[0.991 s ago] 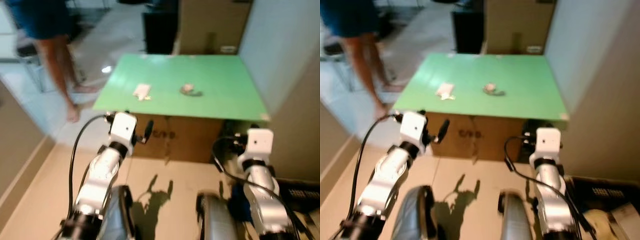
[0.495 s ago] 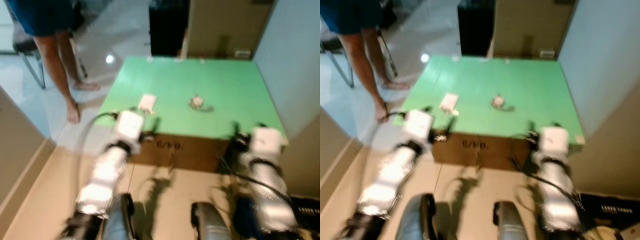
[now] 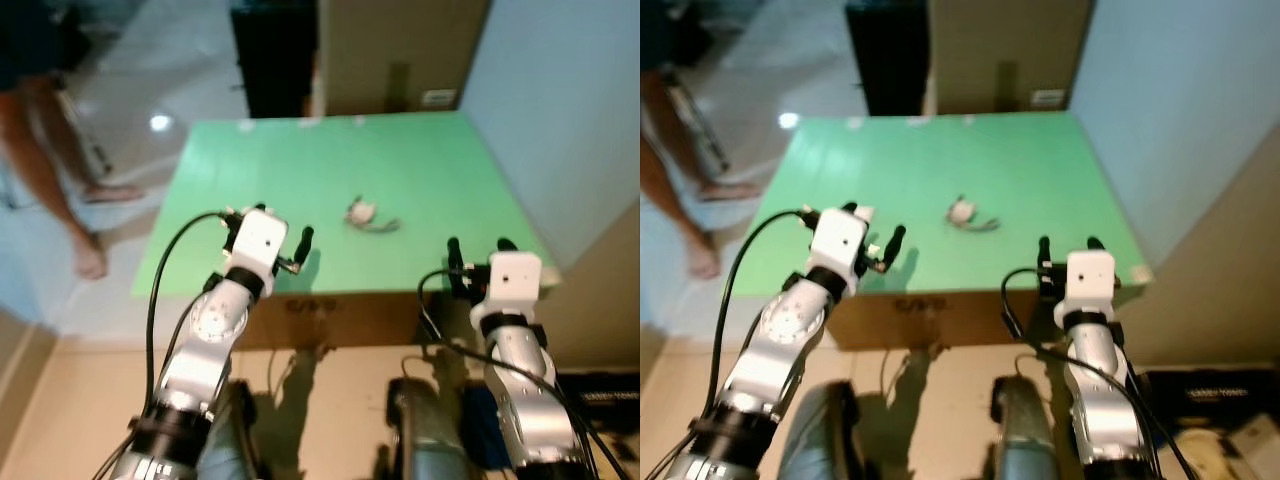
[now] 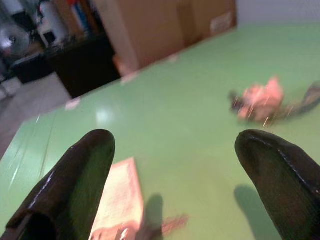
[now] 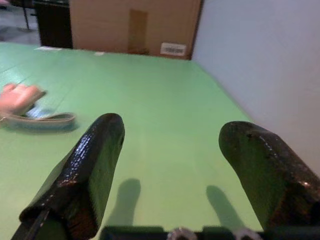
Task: Hang keys on a hook
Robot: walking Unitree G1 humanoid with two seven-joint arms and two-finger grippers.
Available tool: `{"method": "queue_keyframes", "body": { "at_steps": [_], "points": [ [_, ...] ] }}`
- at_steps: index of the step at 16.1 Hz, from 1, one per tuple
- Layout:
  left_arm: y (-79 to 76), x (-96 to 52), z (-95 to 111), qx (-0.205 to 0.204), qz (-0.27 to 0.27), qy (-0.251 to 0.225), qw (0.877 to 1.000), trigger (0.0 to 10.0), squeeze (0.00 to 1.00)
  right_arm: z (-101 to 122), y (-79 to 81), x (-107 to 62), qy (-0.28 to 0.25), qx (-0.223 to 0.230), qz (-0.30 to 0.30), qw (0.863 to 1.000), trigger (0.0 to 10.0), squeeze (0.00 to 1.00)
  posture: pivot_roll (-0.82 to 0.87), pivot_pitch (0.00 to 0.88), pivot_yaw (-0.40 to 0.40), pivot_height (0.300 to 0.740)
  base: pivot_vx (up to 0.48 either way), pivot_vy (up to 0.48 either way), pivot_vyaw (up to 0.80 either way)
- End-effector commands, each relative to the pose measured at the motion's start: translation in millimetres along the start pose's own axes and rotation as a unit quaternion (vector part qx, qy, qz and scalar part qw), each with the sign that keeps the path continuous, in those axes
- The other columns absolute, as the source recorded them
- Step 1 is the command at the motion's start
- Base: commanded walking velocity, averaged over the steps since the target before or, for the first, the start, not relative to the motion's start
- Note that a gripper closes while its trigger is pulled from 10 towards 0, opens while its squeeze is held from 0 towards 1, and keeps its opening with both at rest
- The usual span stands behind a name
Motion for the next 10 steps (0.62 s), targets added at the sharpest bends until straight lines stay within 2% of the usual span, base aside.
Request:
{"method": "queue_keyframes", "body": {
  "at_steps": [1, 4, 6, 9, 10],
  "points": [
    [-4.4, 12.7, -1, 0.012, 0.002, 0.014, 1.0, 10.0, 0.0, 3, -4.2, -0.6, -0.004, -0.003, -0.005, 1.0, 10.0, 0.0, -0.19, 0.057, 0.04, 0.543, 0.0, 0.0, 0.0],
    [-15.8, 34.4, -1, 0.003, -0.002, 0.028, 1.0, 10.0, 0.0, 8, -9.5, -4.9, -0.008, -0.008, -0.01, 1.0, 10.0, 0.0, -0.23, 0.071, 0.032, 0.543, 0.0, 0.0, 0.0],
    [-12.3, 45.0, 1, 0.0, 0.02, 0.031, 0.999, 10.0, 0.0, 13, -19.5, -15.2, -0.011, -0.016, -0.016, 1.0, 10.0, 0.0, -0.27, 0.102, 0.021, 0.543, 0.0, 0.0, 0.0],
    [2.0, 57.8, 13, -0.003, 0.063, 0.019, 0.998, 10.0, 0.0, -7, -40.9, -51.0, 0.03, -0.043, -0.021, 0.998, 10.0, 0.0, -0.34, 0.139, -0.003, 0.543, 0.0, 0.0, 0.0],
    [3.6, 59.3, 19, -0.009, 0.067, 0.011, 0.998, 10.0, 0.0, -12, -43.2, -56.0, 0.039, -0.046, -0.022, 0.998, 10.0, 0.0, -0.34, 0.141, -0.004, 0.543, 0.0, 0.0, 0.0]
  ]
}}
Point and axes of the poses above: a point about 5 cm out from each wrist's last joint towards the gripper, its own x axis pointing out of the wrist towards the gripper, its own z axis along the axis of the wrist's last joint, y = z × x, the point moved 6 cm from there along x, pointing out of the wrist towards the gripper, and after that the axes turned 14 degrees about -x, right-handed, at the moved point
